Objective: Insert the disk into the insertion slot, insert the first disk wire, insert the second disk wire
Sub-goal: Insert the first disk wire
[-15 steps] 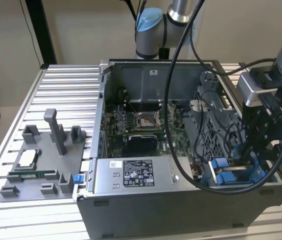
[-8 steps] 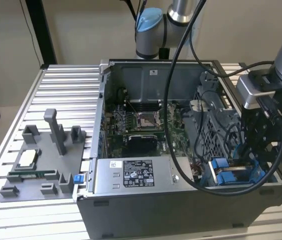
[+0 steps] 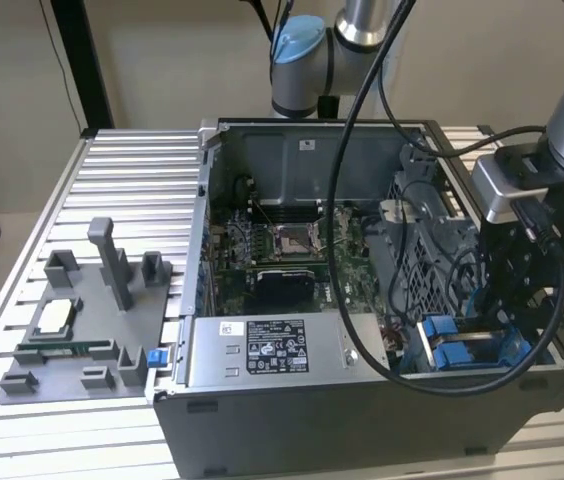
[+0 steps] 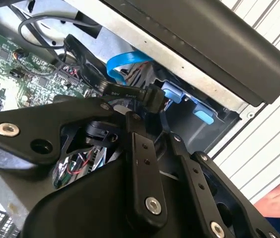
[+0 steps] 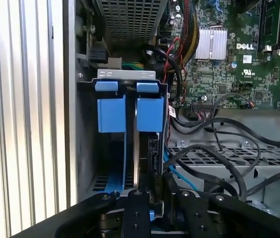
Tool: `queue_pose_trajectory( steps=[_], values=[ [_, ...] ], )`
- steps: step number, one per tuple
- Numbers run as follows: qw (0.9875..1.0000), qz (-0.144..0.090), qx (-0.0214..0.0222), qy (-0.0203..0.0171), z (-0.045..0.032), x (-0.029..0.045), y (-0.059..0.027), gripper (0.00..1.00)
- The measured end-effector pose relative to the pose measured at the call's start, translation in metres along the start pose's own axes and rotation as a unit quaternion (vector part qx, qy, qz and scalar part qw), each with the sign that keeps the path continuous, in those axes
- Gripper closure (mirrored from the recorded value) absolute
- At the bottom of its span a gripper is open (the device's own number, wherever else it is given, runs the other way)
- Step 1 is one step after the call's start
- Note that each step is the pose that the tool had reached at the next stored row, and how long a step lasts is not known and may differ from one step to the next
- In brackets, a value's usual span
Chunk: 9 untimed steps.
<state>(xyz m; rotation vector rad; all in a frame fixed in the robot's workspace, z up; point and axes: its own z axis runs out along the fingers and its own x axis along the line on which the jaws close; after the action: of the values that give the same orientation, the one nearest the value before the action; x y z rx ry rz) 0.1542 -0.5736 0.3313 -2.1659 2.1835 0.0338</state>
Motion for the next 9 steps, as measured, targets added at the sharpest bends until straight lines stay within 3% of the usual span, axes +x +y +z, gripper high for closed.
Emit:
queue_pose_trajectory(
  steps=[4,9],
  values=[
    [1.0000,0.000,-0.0003,0.0006,-0.0164,-0.0010,-0.0005,1.00],
    [1.0000,0.000,-0.0009,0.0008,-0.0306,-0.0019,-0.0010,1.00]
  ],
)
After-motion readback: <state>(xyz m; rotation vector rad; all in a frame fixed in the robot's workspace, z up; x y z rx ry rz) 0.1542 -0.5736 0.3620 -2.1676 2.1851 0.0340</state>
